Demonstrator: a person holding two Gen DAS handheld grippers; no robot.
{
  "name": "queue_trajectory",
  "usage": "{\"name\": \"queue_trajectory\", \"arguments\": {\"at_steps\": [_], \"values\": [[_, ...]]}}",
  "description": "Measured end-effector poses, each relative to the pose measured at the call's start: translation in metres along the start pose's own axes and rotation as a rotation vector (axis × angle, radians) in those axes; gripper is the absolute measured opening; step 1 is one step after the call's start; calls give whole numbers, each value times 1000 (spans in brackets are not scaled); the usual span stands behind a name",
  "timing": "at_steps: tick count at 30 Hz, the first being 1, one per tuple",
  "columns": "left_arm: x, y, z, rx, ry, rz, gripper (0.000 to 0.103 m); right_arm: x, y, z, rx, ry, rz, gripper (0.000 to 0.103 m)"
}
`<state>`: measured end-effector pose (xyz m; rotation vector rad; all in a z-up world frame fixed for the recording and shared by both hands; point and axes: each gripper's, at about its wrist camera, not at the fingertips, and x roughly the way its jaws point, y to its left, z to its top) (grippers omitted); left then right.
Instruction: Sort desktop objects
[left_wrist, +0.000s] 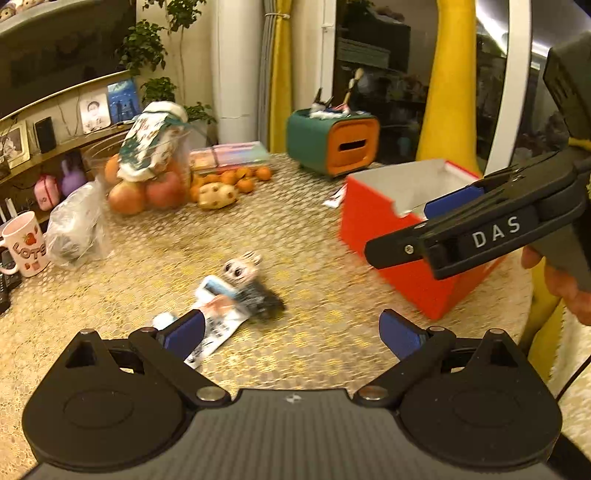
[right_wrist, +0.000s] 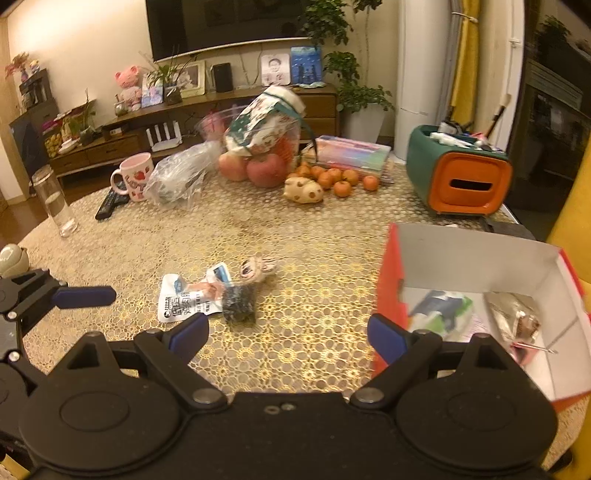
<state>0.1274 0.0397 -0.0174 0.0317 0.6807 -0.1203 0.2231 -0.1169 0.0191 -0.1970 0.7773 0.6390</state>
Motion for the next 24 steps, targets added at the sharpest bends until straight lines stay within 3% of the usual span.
{"name": "queue_trajectory", "arguments": {"at_steps": [12, 24], "values": [[56, 58, -24, -14, 35, 57, 101, 72, 25, 3, -30, 82, 35, 92], [106, 92, -30, -3, 63, 55, 101, 129, 28, 2, -8, 150, 36, 90]]}}
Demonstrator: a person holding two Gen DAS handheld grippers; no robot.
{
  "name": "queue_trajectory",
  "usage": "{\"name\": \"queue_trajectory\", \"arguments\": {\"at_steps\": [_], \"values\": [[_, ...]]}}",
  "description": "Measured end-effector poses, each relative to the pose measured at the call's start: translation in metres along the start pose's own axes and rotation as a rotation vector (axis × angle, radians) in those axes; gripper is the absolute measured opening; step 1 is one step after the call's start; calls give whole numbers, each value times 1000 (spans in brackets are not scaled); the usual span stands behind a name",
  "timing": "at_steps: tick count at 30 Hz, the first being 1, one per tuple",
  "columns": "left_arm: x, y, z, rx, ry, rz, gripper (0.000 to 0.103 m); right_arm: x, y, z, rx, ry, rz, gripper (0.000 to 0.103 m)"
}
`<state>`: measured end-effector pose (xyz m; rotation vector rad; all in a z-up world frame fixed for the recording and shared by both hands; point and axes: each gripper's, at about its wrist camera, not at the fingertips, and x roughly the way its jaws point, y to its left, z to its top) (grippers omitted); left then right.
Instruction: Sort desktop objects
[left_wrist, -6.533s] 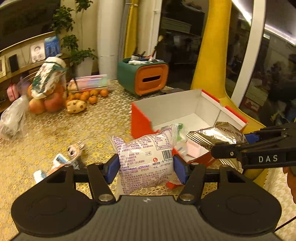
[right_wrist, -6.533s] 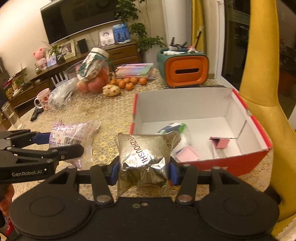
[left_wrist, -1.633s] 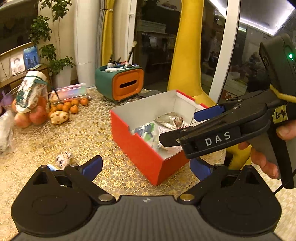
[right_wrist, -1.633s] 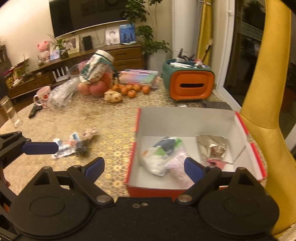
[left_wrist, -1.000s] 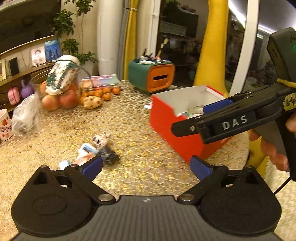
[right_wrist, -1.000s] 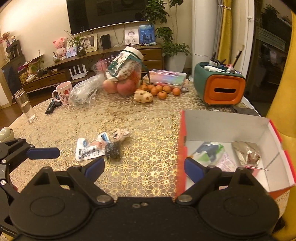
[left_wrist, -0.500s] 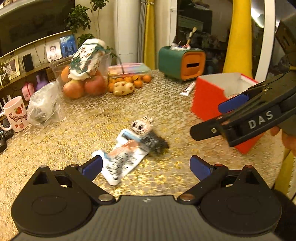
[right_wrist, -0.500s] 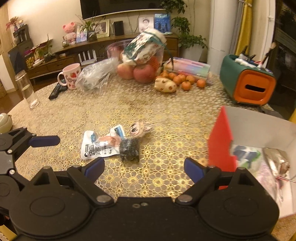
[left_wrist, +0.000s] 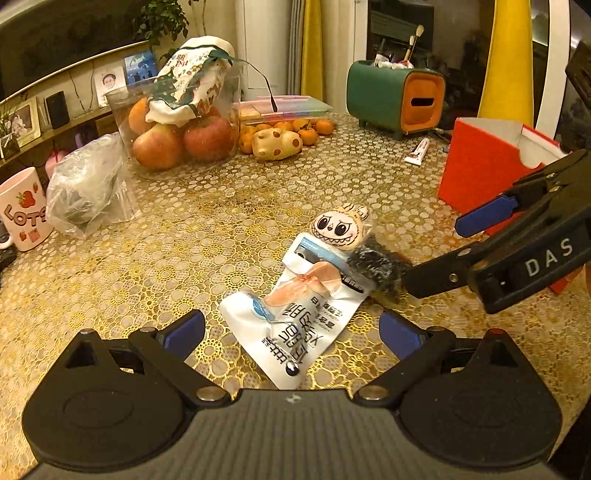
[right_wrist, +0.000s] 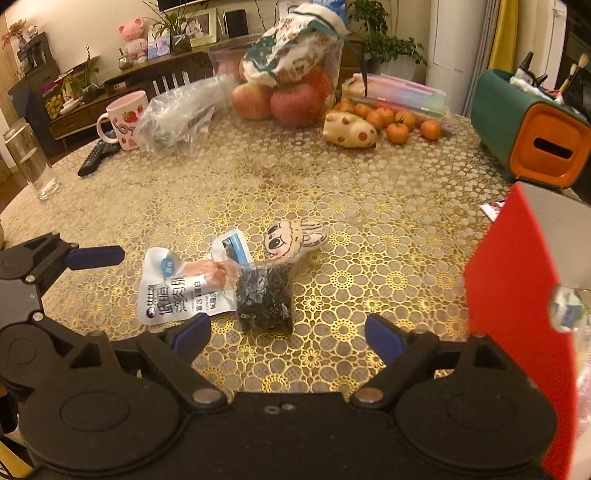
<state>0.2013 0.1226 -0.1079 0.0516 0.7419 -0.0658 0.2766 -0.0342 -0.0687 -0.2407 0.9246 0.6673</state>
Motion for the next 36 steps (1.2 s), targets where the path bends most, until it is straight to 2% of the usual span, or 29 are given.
{"name": "queue_trajectory", "arguments": {"at_steps": [11, 22, 27, 29, 36], "values": [[24, 8, 1, -36, 7, -11, 101, 32, 3, 10, 18, 20, 8, 86], [34, 16, -1, -87, 10, -16, 100, 47, 4, 11, 19, 37, 11, 78], [33, 15, 1, -90, -5, -9, 82, 47, 3, 13, 24, 28, 10, 70], [32, 15, 2, -90, -6, -1, 75, 46, 4, 13, 23, 23, 10, 63], [30, 10, 3, -78, 0, -1, 63, 42, 4, 11, 18, 14, 1, 52]]}}
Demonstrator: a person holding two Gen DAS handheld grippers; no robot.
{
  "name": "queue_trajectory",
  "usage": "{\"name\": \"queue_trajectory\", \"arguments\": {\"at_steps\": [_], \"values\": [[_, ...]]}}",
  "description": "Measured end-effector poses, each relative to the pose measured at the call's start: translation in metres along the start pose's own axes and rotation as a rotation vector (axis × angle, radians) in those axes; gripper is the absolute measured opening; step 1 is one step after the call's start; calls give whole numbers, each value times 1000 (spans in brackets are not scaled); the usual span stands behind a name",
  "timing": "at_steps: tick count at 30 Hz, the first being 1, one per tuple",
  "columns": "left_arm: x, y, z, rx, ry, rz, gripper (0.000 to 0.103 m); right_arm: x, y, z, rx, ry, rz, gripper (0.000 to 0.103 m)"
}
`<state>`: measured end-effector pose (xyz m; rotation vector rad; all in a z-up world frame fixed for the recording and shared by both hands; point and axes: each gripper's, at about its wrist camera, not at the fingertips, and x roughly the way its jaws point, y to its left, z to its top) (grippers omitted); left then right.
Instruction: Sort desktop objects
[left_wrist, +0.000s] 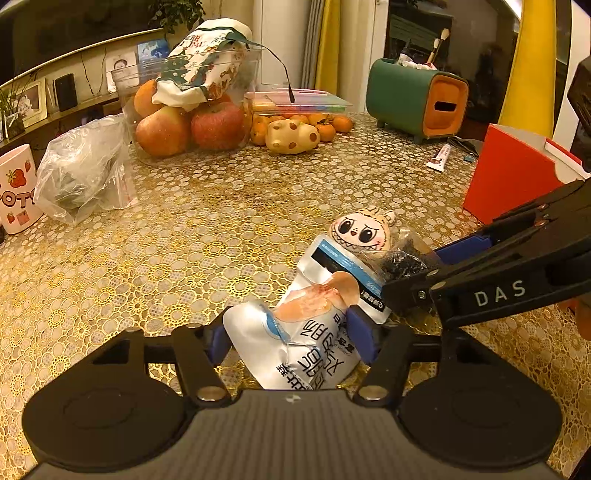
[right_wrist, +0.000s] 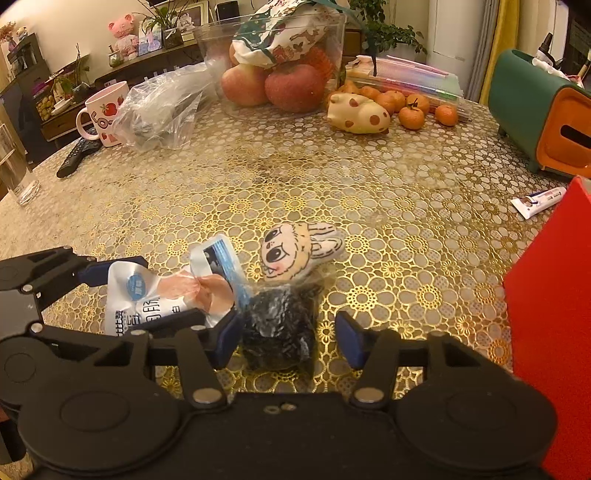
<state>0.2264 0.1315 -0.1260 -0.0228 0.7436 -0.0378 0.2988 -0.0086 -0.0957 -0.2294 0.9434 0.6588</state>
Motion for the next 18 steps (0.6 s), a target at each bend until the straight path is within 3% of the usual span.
{"name": "queue_trajectory", "arguments": {"at_steps": [9, 10, 11, 13, 18], "values": [[-4, 3, 0, -56, 11, -21, 53, -7, -2, -5, -1, -9, -15, 38], [-4, 3, 0, -63, 13, -23, 50, -8, -3, -6, 2, -11, -20, 37], [-5, 3, 1, -75, 15, -32, 37, -10, -4, -7, 6, -13, -24, 37], [-6, 5, 2, -118, 22, -66, 28, -13, -6, -8, 19, -15, -25, 36], [-12, -1, 4, -161, 26, -80, 19, -25, -10, -13, 31, -27, -19, 36]]}}
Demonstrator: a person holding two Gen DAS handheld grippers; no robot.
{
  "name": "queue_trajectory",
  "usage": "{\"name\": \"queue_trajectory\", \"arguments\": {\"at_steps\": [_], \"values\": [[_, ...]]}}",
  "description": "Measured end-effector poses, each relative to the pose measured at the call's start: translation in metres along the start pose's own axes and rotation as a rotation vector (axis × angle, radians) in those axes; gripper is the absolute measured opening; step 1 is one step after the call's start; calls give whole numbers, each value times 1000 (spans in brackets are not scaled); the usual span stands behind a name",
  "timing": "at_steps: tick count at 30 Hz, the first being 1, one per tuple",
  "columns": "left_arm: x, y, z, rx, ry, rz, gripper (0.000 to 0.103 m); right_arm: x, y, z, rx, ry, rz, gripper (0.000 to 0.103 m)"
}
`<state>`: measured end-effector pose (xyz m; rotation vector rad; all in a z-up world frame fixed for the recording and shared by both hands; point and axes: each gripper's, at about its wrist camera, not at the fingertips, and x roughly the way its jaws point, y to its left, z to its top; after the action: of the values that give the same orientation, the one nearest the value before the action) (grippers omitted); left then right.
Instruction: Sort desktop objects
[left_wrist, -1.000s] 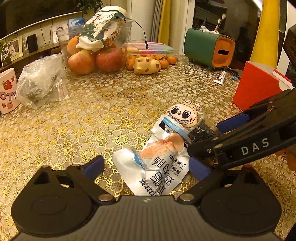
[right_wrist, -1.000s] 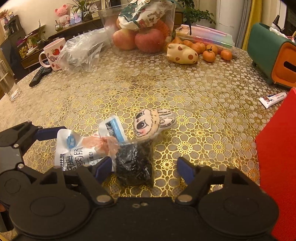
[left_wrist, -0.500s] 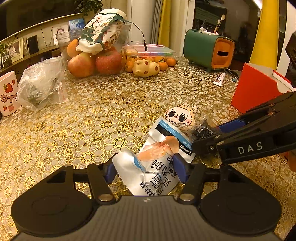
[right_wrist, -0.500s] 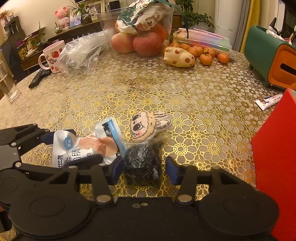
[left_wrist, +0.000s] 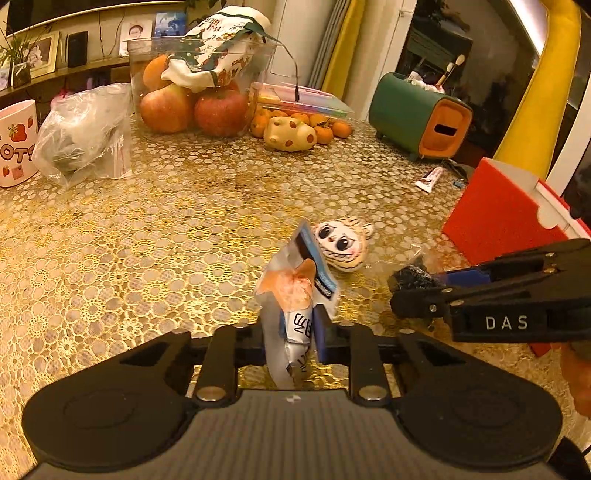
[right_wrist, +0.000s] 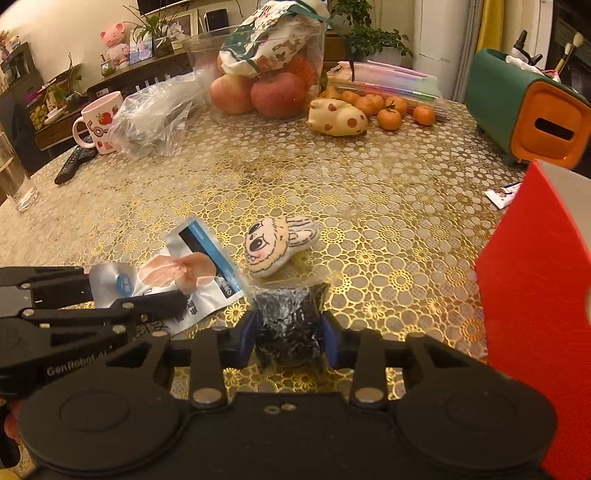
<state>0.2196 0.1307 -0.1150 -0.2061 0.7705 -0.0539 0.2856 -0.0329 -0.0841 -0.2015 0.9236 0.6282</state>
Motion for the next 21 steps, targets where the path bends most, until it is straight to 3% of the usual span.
{"name": "queue_trajectory", "arguments": {"at_steps": [11, 21], "values": [[-18, -11, -3, -87, 15, -7, 17, -31, -5, -11, 16, -10, 19, 35], [-55, -45, -2, -76, 2, -58, 17, -75, -17, -29, 40, -28, 28, 35]]}}
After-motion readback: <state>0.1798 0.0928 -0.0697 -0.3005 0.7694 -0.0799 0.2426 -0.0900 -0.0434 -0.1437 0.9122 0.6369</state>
